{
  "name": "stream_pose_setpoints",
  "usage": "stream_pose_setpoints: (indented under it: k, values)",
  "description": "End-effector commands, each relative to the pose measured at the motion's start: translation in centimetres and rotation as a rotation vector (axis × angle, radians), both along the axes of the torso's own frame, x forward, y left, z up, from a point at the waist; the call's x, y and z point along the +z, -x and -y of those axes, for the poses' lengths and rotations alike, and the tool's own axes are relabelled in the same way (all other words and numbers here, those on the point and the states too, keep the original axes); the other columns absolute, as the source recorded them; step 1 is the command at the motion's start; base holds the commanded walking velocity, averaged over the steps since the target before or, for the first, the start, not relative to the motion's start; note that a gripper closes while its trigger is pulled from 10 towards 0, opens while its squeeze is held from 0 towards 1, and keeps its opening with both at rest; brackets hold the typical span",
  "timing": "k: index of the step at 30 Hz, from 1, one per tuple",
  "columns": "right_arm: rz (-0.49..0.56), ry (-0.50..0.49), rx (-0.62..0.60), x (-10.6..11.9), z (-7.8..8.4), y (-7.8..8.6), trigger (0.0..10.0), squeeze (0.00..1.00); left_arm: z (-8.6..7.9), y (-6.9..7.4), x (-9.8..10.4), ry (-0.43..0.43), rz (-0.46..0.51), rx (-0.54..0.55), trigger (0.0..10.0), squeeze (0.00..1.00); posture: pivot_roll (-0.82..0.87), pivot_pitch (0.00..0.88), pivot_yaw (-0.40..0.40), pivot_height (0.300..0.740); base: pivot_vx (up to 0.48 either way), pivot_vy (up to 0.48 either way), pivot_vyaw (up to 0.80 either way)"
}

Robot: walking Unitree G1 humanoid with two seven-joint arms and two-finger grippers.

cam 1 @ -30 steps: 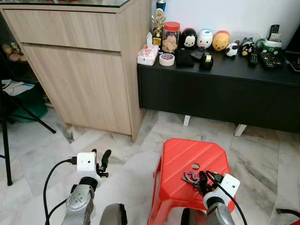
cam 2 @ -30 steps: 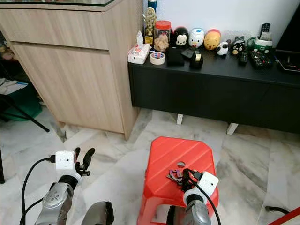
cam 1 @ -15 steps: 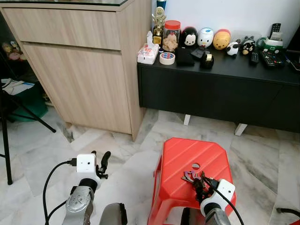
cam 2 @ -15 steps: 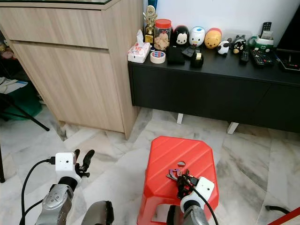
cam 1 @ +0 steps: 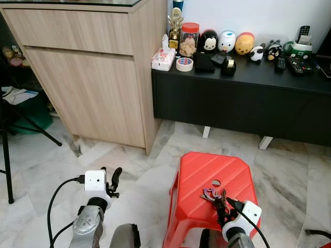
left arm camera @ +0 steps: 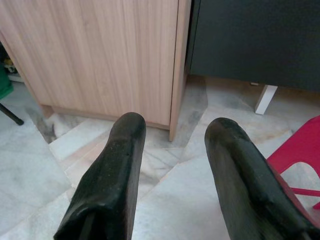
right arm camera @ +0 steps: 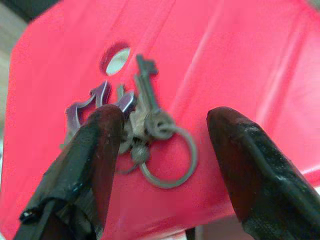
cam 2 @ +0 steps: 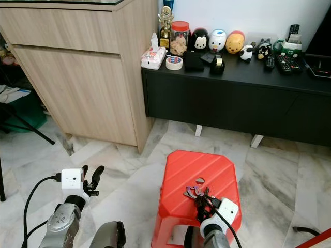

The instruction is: Hang keys on a hook

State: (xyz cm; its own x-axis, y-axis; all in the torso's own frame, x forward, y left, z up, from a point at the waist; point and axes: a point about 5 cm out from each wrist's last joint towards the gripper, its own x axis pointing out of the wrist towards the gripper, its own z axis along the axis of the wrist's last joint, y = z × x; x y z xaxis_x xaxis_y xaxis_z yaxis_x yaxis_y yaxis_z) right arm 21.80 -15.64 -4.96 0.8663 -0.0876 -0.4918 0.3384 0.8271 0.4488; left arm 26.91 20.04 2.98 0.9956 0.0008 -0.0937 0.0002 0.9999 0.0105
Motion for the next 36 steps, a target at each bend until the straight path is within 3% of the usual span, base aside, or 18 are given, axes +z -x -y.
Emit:
stream_pose_setpoints:
  k: [1,16,25,32,35,36]
  values:
    - [0.019,-0.011,-0.005,0.0,-0.4,0.4,10.0,0.0,0.0,0.1,-0.2,-0.022,-0.011,-0.015,10.0,0.0,0.07,0.037,-0.039,0.601,0.0,0.0,0.0]
    - [-0.044,0.007,0.1,-0.9,-0.4,1.6,10.0,0.0,0.1,0.0,-0.2,-0.022,-0.012,-0.015,10.0,0.0,0.07,0.03,-0.044,0.601,0.0,0.0,0.0]
    - [-0.068,0.034,0.13,-1.0,-0.8,1.4,10.0,0.0,0.0,-0.1,-0.2,-0.023,-0.014,-0.016,10.0,0.0,0.07,0.03,-0.041,0.601,0.0,0.0,0.0]
    - [-0.175,0.052,0.189,-1.6,-0.7,1.1,10.0,0.0,0.0,0.0,-0.3,-0.022,-0.017,-0.016,10.0,0.0,0.07,0.032,-0.038,0.601,0.0,0.0,0.0]
    - [-0.165,0.045,0.199,-1.6,-0.8,0.9,10.0,0.0,0.1,0.0,-0.3,-0.022,-0.016,-0.015,10.0,0.0,0.08,0.034,-0.039,0.601,0.0,0.0,0.0]
    - [-0.161,0.039,0.201,-1.5,-0.8,0.8,4.7,0.0,0.0,0.0,-0.3,-0.022,-0.016,-0.014,10.0,0.0,0.08,0.034,-0.039,0.601,0.0,0.0,0.0]
